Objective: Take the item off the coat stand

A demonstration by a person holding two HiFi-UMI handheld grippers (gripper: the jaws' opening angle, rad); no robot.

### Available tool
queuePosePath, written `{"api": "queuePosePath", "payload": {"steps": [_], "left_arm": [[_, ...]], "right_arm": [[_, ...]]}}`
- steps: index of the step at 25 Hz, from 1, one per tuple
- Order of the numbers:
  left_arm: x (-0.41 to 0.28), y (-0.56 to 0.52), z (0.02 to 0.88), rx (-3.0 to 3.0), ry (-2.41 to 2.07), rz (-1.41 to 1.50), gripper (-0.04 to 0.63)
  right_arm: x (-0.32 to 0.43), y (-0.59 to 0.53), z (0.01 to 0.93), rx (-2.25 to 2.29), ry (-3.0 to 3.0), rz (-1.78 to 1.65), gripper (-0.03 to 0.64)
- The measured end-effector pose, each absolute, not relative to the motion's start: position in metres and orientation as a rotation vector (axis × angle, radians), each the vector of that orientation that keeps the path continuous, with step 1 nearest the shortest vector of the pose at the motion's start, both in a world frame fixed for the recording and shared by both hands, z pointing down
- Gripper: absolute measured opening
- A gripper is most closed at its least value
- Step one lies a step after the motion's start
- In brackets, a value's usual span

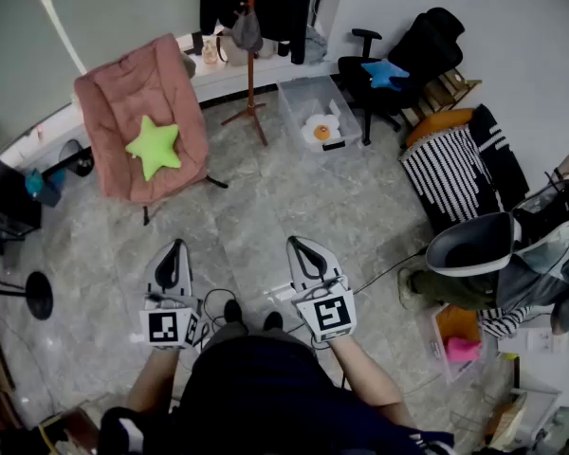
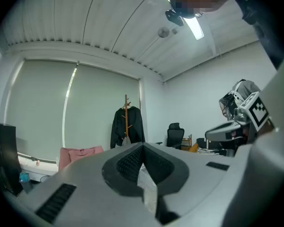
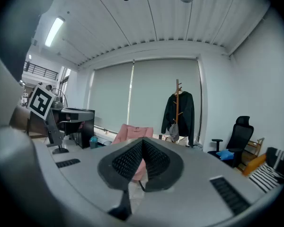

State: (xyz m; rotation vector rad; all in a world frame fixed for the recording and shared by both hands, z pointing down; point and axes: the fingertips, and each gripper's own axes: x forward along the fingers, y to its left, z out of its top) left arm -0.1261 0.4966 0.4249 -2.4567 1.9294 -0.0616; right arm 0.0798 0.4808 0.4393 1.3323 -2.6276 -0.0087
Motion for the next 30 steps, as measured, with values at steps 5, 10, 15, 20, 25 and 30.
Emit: {"api": "queuePosePath", "payload": {"steps": [5, 10, 15, 20, 25, 30], "left_arm": [[-0.127, 0.49, 0.425, -2.463, 1.916, -0.072, 0.025], [-0.132, 0.483, 0.424, -2.464, 1.918, -0.072, 0.025], [-0.131, 0.481, 0.428, -2.466, 1.915, -0.089, 0.025], [-0.128, 0.475, 0.428, -2.468, 1.921, -0.089, 0.025], [-0.123, 0.472, 0.431, -2.467, 1.921, -0.095, 0.025], [-0.118, 0.47, 0.432, -2.471, 1.918, -0.096, 0.023]], "right_arm": [[0.08, 0.472, 0.439, 1.351, -2.63, -0.019, 0.017], [0.077, 0.465, 0.44, 1.352, -2.618, -0.029, 0.017], [0.075, 0.463, 0.44, 1.345, -2.63, -0.03, 0.017], [0.075, 0.459, 0.436, 1.349, -2.667, -0.034, 0.017], [0.08, 0.456, 0.441, 1.348, -2.645, -0.038, 0.018], [0.086, 0.453, 0.445, 1.341, -2.637, -0.032, 0.041]]}}
